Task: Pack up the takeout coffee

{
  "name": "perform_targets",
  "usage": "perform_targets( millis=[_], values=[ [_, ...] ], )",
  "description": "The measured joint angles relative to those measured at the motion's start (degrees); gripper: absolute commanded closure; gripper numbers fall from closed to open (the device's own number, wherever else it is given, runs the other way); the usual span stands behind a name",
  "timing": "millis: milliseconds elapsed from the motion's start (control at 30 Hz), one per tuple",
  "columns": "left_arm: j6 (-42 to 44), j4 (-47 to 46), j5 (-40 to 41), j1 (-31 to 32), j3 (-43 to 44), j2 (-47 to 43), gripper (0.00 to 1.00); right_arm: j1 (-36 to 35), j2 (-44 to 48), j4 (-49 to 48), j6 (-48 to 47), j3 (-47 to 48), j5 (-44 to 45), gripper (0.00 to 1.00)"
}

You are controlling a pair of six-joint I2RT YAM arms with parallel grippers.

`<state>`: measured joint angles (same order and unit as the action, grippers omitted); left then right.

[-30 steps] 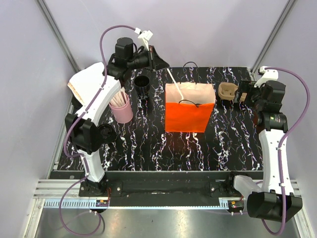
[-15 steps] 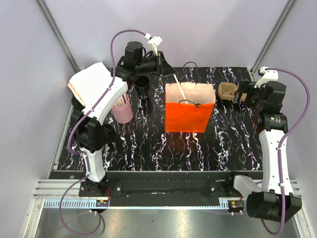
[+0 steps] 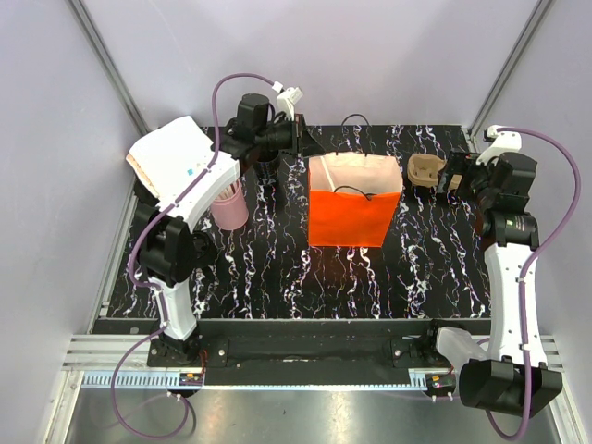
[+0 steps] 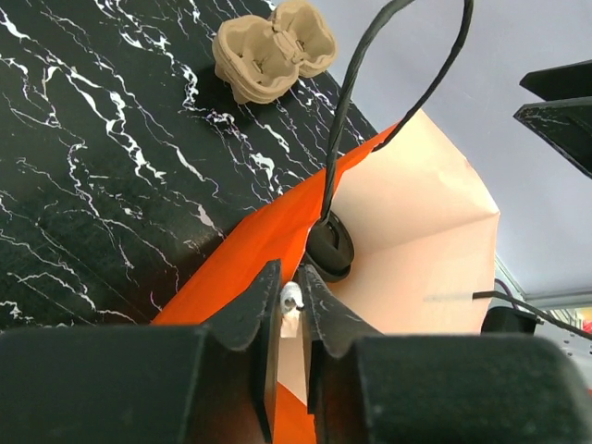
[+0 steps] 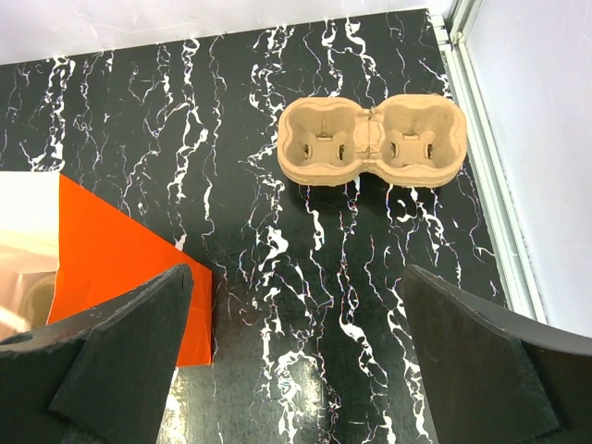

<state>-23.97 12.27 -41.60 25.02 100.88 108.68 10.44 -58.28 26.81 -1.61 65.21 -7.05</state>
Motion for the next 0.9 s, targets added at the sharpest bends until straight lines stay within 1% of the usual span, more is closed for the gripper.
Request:
perform_targets(
  millis=[133, 333, 433, 467, 533, 567, 600, 667, 800, 833, 867, 900],
  values=[
    [0.15, -0.04, 0.02, 0.00, -0.24, -0.81, 0.74, 0.24, 0.13, 0.00, 0.04, 0.00, -0.13, 0.00],
    [0.35, -0.42, 0.02, 0.00, -0.24, -2.36, 0.66, 0.39, 0.13, 0.00, 0.11, 0.00, -0.17, 0.00],
    [0.46, -0.39, 0.00, 0.00, -0.24, -2.67, 0.58, 0.44, 0.13, 0.00, 0.20, 0.00, -0.20, 0.00],
    [0.55, -0.39, 0.02, -0.02, -0.24, -2.71, 0.51, 0.44, 0.13, 0.00, 0.22, 0.00, -0.22, 0.00],
    [0.81, -0.35, -0.02, -0.15, -0.24, -2.78, 0.45, 0.46, 0.13, 0.00, 0.22, 0.00, -0.28, 0.00],
    [0.92, -0.33, -0.04, -0.24, -0.24, -2.86, 0.37, 0.46, 0.13, 0.00, 0.22, 0.00, -0.42, 0.00],
    [1.03, -0.33, -0.04, -0.31, -0.24, -2.93, 0.33, 0.46, 0.13, 0.00, 0.24, 0.00, -0.63, 0.00],
    [1.42, -0.26, -0.04, -0.55, -0.24, -3.23, 0.29, 0.46, 0.13, 0.00, 0.24, 0.00, -1.09, 0.00],
    [1.55, -0.07, -0.15, -2.01, -0.24, -4.42, 0.17, 0.48, 0.13, 0.00, 0.24, 0.00, -1.66, 0.00],
    [1.62, -0.04, -0.15, -2.43, -0.24, -4.81, 0.16, 0.48, 0.13, 0.00, 0.24, 0.00, -1.68, 0.00],
    [1.64, 0.09, -0.17, -3.17, -0.24, -5.46, 0.13, 0.48, 0.13, 0.00, 0.24, 0.00, -1.70, 0.00],
    [1.68, 0.11, -0.17, -3.72, -0.24, -5.99, 0.06, 0.48, 0.13, 0.00, 0.24, 0.00, -1.75, 0.00]
  ],
)
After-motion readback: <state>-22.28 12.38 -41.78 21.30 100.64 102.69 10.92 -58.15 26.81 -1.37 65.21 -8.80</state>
